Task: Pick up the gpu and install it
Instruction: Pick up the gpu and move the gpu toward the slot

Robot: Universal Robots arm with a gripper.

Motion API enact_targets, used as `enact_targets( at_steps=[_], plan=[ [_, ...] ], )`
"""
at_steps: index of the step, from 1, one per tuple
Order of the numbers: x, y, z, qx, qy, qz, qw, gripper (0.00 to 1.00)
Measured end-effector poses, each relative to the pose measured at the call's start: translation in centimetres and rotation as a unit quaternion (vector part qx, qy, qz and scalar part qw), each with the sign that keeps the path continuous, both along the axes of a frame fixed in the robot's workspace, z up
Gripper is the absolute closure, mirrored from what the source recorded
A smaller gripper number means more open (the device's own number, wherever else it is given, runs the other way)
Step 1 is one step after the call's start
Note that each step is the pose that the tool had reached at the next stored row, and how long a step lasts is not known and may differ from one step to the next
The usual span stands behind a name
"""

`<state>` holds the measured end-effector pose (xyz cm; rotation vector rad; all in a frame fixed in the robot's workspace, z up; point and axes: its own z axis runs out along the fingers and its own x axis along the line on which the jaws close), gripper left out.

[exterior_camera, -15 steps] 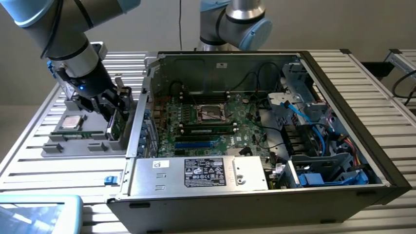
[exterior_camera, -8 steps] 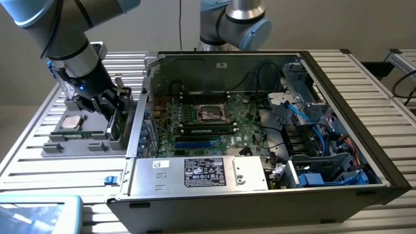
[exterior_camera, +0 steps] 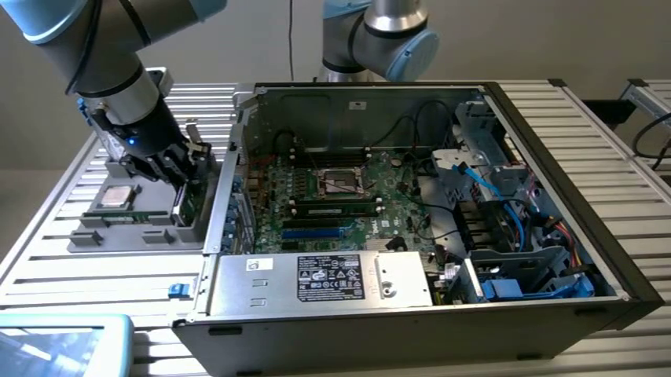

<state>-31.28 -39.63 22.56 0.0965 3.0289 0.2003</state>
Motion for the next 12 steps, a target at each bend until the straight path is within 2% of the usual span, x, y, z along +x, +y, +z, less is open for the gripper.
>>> enact_targets(
  at_steps=[3,12],
  plan=[
    [0.0,0.00,0.18,-0.0001,0.0001,0.000,1.0000,0.71],
    [-0.4,0.00,4.21,0.0000,0.0000,0.000,1.0000,0.71]
  ],
)
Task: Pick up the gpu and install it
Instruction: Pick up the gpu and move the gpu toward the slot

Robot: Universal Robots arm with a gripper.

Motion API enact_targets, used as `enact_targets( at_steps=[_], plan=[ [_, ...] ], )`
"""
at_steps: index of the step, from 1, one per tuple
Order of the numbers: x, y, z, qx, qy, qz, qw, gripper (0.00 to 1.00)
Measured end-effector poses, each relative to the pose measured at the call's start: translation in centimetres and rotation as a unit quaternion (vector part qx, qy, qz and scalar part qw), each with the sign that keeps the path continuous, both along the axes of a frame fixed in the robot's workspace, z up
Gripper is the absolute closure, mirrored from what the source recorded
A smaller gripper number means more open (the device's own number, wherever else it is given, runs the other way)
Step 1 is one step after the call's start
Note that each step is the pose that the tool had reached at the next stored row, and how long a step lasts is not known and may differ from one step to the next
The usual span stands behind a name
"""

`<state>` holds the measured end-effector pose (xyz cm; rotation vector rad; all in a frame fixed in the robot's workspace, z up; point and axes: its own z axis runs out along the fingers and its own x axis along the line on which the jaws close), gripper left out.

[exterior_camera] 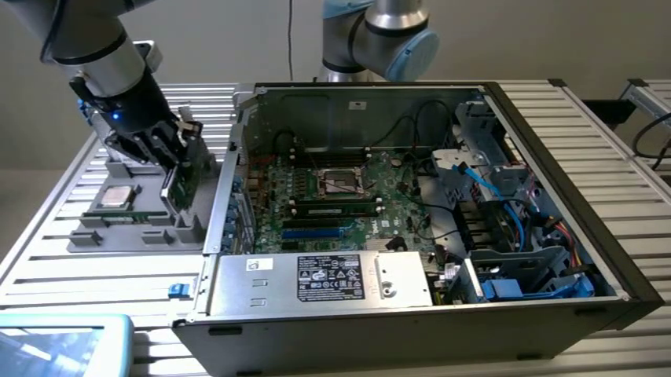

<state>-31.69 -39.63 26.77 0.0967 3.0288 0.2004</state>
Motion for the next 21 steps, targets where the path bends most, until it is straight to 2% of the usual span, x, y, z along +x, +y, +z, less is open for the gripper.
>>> enact_targets(
  at_steps=[9,13,21],
  plan=[
    [-0.4,-0.03,4.08,0.0000,0.0001,0.000,1.0000,0.71],
    [-0.4,-0.18,5.92,0.0000,0.0001,0.000,1.0000,0.71],
    [-0.2,-0.61,9.55,0.0000,0.0050,-0.002,1.0000,0.71]
  ],
)
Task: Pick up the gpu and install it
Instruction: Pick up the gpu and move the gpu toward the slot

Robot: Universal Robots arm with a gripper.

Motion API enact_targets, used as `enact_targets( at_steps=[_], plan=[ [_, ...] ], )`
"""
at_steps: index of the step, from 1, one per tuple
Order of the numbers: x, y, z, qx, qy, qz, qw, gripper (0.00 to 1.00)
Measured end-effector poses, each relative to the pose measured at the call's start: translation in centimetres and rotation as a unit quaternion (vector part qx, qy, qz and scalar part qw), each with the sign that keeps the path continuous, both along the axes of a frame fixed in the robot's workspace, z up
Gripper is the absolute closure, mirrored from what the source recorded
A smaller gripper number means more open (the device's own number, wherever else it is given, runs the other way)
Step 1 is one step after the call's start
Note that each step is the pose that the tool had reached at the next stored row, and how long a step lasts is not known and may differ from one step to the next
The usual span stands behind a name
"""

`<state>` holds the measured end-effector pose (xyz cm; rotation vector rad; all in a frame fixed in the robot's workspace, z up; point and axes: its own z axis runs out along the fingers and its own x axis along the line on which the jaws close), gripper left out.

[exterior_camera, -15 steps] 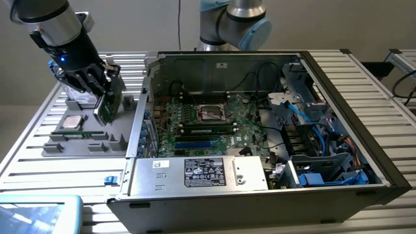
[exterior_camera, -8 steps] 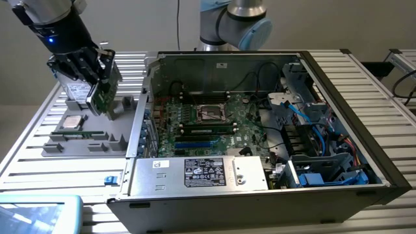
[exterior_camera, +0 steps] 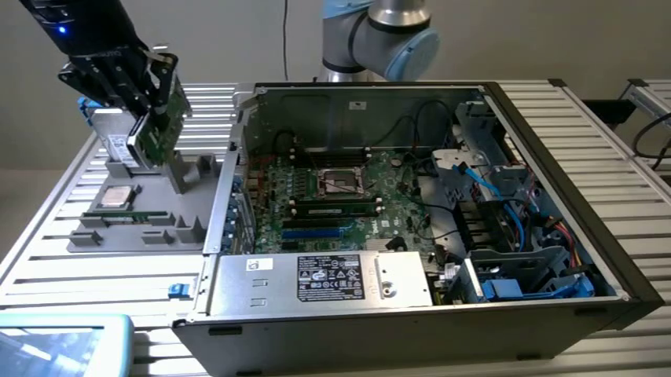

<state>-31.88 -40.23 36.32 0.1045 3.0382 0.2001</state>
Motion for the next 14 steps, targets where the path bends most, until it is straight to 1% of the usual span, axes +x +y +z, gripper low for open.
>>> enact_targets(
  at_steps=[5,9,11,14],
  plan=[
    [0.4,-0.18,2.29,0.0000,0.0041,0.000,1.0000,0.71],
    [1.3,-0.31,4.07,0.0000,0.0081,0.000,1.0000,0.71],
    [1.8,-0.41,4.73,0.0000,0.0109,0.000,0.9999,0.71],
    [2.6,-0.55,5.54,0.0000,0.0167,0.000,0.9999,0.71]
  ],
)
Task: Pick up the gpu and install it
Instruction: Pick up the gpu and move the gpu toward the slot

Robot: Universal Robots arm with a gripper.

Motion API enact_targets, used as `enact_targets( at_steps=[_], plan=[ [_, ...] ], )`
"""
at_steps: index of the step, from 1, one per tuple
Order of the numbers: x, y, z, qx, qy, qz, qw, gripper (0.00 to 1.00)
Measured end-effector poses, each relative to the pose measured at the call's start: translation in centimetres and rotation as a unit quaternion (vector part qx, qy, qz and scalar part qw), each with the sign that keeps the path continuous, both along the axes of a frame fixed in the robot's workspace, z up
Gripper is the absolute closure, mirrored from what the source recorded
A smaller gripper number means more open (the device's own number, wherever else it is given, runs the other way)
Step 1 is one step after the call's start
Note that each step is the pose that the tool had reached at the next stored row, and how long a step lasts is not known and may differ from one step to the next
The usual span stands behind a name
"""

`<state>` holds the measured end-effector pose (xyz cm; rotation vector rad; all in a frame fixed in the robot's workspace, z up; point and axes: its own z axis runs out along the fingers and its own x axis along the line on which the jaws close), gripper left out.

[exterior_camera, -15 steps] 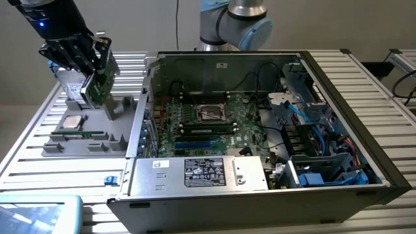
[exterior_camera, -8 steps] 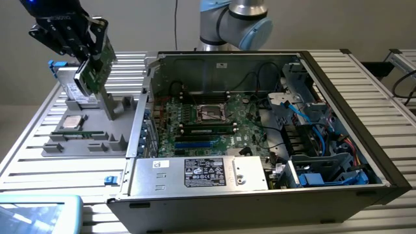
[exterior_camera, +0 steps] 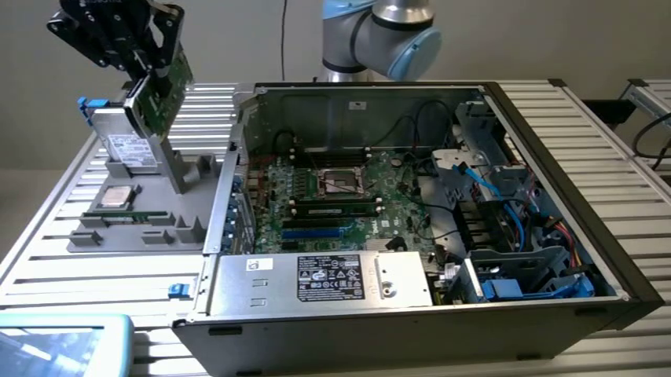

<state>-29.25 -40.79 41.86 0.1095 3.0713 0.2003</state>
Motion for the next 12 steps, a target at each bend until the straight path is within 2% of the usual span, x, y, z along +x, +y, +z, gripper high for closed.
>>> enact_targets(
  at_steps=[3,12],
  plan=[
    [0.8,-0.09,0.51,0.0000,0.0060,0.000,1.0000,0.71],
    [4.9,-0.36,0.84,0.0000,0.0064,0.000,1.0000,0.71]
  ],
)
